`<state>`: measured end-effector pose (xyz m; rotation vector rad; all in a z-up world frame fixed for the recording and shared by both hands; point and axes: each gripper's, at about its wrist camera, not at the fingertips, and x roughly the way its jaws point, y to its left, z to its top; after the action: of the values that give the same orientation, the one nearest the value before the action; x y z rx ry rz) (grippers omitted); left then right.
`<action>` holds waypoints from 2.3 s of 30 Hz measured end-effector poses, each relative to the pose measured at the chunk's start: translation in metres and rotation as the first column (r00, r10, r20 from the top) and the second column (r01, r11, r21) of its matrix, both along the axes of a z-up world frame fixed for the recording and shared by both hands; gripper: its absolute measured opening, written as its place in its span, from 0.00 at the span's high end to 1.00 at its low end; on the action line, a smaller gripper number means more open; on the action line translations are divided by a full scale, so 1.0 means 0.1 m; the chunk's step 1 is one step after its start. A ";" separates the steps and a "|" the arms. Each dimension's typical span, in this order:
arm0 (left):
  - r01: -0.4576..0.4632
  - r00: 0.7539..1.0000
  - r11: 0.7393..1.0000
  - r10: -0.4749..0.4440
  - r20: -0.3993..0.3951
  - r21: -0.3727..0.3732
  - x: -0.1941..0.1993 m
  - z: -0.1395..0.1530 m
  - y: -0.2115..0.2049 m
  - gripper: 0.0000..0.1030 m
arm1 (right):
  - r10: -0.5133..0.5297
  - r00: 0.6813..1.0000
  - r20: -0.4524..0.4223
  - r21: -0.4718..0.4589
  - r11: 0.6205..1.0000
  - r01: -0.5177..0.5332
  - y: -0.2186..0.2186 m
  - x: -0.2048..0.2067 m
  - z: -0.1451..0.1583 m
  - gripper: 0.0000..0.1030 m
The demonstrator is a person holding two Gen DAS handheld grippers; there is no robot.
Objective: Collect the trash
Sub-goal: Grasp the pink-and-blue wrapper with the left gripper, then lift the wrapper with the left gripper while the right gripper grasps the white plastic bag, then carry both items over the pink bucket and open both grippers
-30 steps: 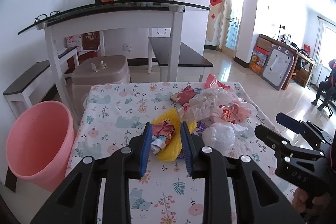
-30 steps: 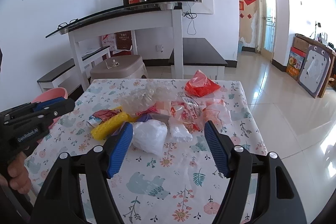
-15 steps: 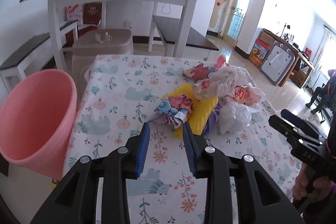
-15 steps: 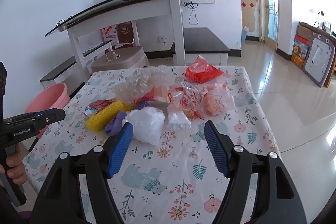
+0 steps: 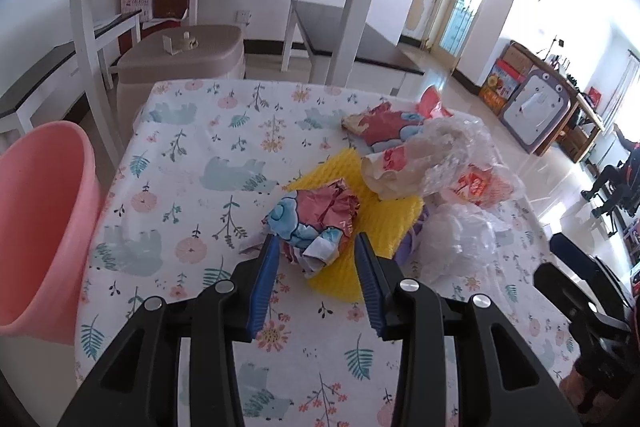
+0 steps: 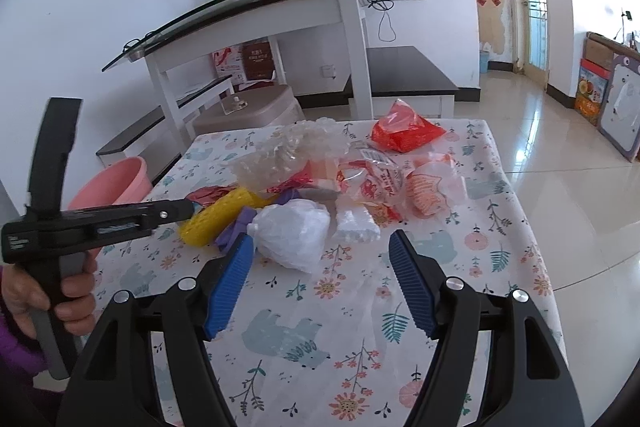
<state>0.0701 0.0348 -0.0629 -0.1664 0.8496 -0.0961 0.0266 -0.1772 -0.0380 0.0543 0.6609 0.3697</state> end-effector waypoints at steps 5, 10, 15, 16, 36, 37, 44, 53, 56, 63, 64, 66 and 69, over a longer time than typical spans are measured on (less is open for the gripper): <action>-0.006 1.000 1.000 0.006 -0.017 -0.011 0.03 -0.10 0.02 0.79 | 0.019 1.000 -0.011 0.009 1.000 -0.019 0.03 0.01 -0.03 0.31; -0.006 1.000 1.000 0.006 0.010 -0.022 -0.05 -0.10 0.05 0.91 | 0.030 0.999 -0.024 0.016 0.999 -0.029 0.05 0.01 -0.06 0.31; -0.001 0.998 1.000 0.001 0.064 -0.001 -0.19 0.00 0.08 0.92 | 0.040 0.998 -0.042 0.033 0.999 -0.038 0.07 0.03 -0.07 0.37; 0.000 0.997 1.000 0.000 0.079 0.008 -0.22 0.03 0.08 0.92 | 0.043 0.998 -0.050 0.038 0.998 -0.041 0.07 0.04 -0.08 0.38; 0.012 0.985 1.000 -0.015 0.172 0.024 -0.58 0.25 0.25 0.92 | 0.054 0.972 -0.228 0.132 0.991 -0.024 0.28 0.46 -0.33 0.63; 0.011 0.985 1.000 -0.015 0.174 0.024 -0.58 0.26 0.25 0.92 | 0.052 0.970 -0.235 0.134 0.991 -0.021 0.28 0.46 -0.34 0.70; 0.006 0.980 1.000 -0.011 0.200 0.021 -0.69 0.32 0.28 0.92 | 0.031 0.975 -0.218 0.126 0.992 -0.003 0.20 0.33 -0.29 0.80; -0.040 0.964 0.999 0.034 0.263 0.018 -0.85 0.46 0.42 0.92 | 0.075 0.996 -0.042 0.091 0.993 -0.071 0.33 0.04 0.20 0.81; -0.086 0.956 0.996 0.078 0.283 0.015 -0.93 0.51 0.55 0.92 | 0.140 0.990 0.001 0.078 0.987 -0.140 0.56 0.05 0.34 0.81; -0.251 0.924 0.967 0.228 0.306 0.037 -1.16 0.58 1.08 0.92 | 0.332 0.943 0.009 0.073 0.940 -0.332 1.33 0.18 0.46 0.81; -0.276 0.919 0.960 0.251 0.305 0.041 -1.19 0.58 1.15 0.92 | 0.368 0.930 0.005 0.080 0.927 -0.367 1.49 0.21 0.47 0.81; -0.329 0.907 0.943 0.301 0.295 0.050 -1.24 0.56 1.33 0.92 | 0.419 0.908 -0.005 0.093 0.904 -0.417 1.73 0.24 0.47 0.81; -0.386 0.893 0.920 0.353 0.280 0.071 -1.28 0.53 1.52 0.92 | 0.483 0.875 -0.016 0.088 0.873 -0.480 2.12 0.28 0.46 0.81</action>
<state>-0.0579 0.1871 -0.0101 -0.1904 0.5439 0.2899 0.0545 0.0346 0.0077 -0.0281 0.6938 0.8822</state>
